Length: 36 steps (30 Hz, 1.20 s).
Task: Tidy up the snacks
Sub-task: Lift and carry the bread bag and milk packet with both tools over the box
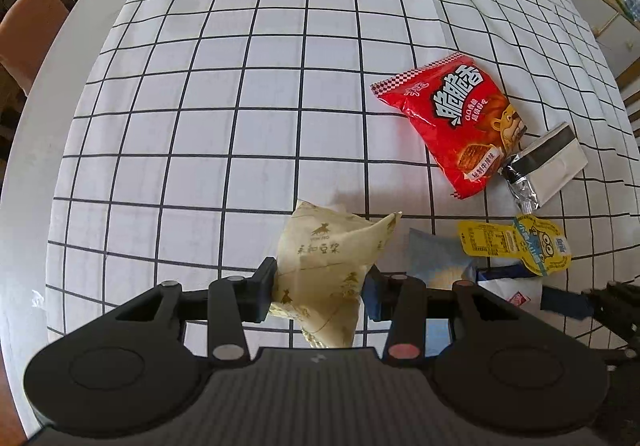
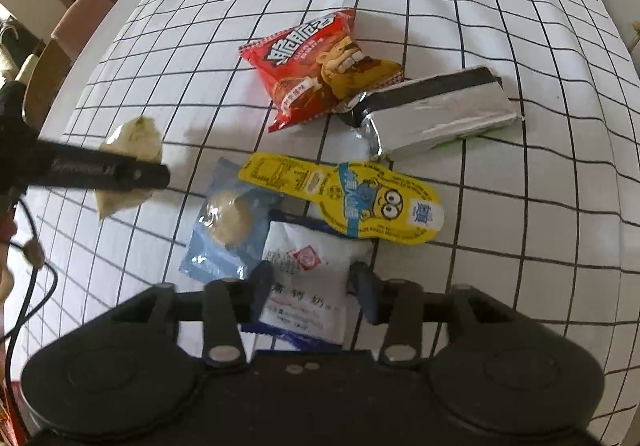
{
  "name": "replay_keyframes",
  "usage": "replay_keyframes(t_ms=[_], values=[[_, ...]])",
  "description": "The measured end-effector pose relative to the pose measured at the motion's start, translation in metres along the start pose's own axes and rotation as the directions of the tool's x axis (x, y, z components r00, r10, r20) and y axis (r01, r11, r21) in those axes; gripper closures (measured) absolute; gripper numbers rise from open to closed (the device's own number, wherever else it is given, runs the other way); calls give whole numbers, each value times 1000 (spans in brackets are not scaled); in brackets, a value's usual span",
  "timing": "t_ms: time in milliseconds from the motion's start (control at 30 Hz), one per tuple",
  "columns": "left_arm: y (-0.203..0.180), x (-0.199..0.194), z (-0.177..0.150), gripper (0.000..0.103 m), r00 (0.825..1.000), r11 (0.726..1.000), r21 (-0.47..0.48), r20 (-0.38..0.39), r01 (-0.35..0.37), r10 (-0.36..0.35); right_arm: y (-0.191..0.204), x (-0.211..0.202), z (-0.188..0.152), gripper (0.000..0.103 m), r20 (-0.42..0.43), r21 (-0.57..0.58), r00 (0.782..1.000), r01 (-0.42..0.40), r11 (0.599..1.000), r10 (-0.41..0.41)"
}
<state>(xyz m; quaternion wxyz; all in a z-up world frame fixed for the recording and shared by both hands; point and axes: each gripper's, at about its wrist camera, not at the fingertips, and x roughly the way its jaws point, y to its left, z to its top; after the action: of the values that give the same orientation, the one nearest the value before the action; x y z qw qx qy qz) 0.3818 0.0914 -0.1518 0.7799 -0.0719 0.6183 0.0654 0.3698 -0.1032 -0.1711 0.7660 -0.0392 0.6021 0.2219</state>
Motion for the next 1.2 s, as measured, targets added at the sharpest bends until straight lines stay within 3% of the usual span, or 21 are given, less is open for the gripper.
replay_keyframes(t_ms=[167, 400, 467, 600, 900, 1200], values=[[5, 1, -10, 61, 1000, 1000, -9, -6, -11, 11, 18, 8, 2, 42, -2, -50, 997, 73, 996, -73], [12, 3, -17, 61, 999, 999, -2, -3, -37, 37, 41, 16, -4, 41, 18, -159, 982, 188, 969, -187], [10, 1, -19, 61, 999, 999, 0, 1, -37, 37, 38, 16, -4, 43, 18, -144, 984, 180, 973, -179], [4, -3, -18, 61, 999, 999, 12, 12, -41, 41, 35, 12, -9, 58, 46, -156, 985, 171, 973, -166], [-2, -19, -18, 61, 999, 999, 15, 29, -44, 44, 5, -8, -15, 58, 75, -63, 994, 90, 994, -85], [-1, -61, -30, 61, 995, 1000, 14, 93, -28, 27, 0, -62, -29, 58, 139, -24, 990, -6, 1000, 9]])
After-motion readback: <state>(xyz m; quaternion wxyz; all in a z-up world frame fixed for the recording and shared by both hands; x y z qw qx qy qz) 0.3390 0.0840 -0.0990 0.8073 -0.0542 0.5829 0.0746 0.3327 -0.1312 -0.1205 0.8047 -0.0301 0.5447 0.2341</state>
